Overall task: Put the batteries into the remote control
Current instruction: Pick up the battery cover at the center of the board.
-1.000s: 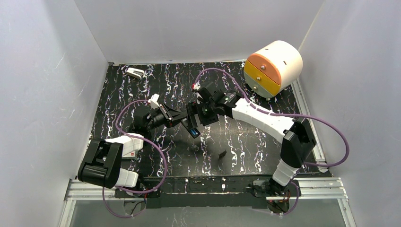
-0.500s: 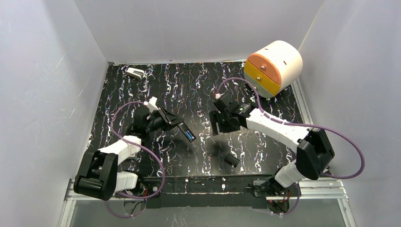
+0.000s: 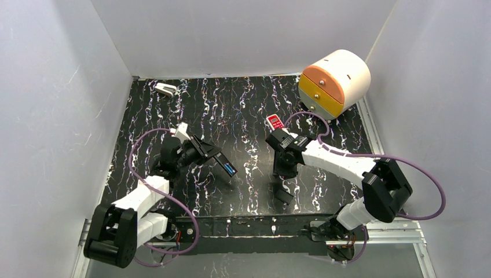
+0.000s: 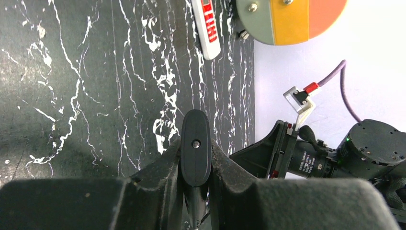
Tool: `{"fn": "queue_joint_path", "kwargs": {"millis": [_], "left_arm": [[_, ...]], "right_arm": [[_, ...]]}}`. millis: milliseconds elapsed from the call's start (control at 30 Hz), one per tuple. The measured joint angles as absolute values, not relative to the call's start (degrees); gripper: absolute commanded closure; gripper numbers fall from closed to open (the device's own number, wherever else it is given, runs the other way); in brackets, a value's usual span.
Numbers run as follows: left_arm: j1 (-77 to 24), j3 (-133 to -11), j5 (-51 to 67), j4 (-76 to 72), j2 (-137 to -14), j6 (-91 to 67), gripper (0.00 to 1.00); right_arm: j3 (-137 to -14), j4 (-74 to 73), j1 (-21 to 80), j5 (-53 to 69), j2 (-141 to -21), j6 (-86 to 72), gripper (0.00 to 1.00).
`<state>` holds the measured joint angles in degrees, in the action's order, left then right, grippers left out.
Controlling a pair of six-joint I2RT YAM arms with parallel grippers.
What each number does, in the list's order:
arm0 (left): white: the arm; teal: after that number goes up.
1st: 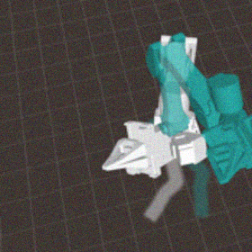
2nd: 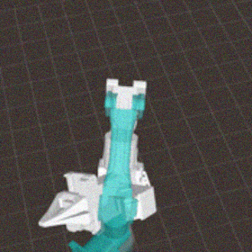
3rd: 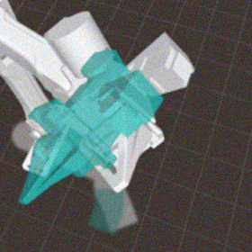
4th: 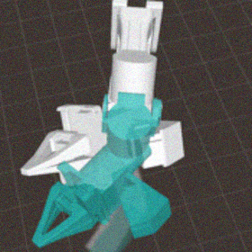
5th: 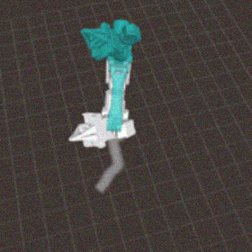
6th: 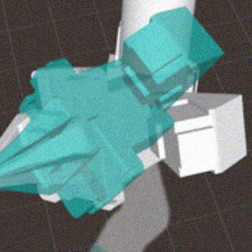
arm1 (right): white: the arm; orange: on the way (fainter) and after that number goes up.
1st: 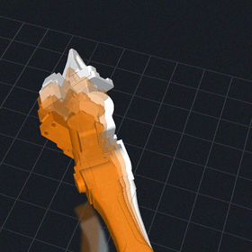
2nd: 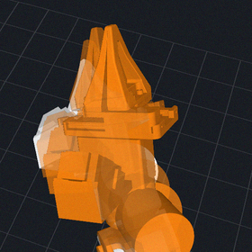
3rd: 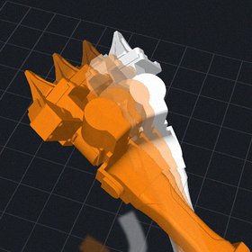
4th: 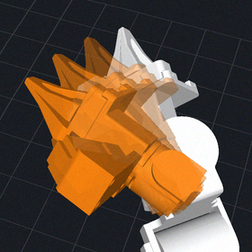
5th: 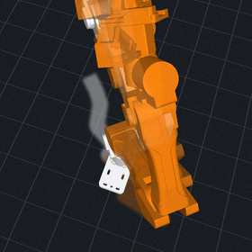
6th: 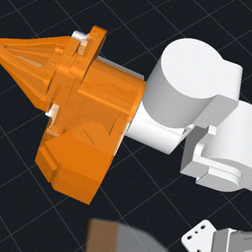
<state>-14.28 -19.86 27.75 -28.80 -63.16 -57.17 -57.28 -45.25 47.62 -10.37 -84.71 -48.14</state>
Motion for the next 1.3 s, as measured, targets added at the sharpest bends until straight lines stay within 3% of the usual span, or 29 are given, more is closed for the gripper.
{"fn": "queue_joint_path", "kwargs": {"millis": [400,900,1300], "left_arm": [[-14.37,-19.09,21.32,-20.73,-50.13,-56.55,1.0],[-14.37,-18.33,20.08,-17.8,-49.76,-56.05,1.0],[-14.37,-18.22,19.81,-17.5,-49.76,-55.88,1.0]], "right_arm": [[-54.11,-45.23,48.62,-9.93,-83.7,-64.93,0.58],[-52.56,-43.62,49.47,-6.72,-88.03,-69.28,0.64],[-51.59,-41.36,49.52,-4.51,-90.78,-69.47,0.83]]}}
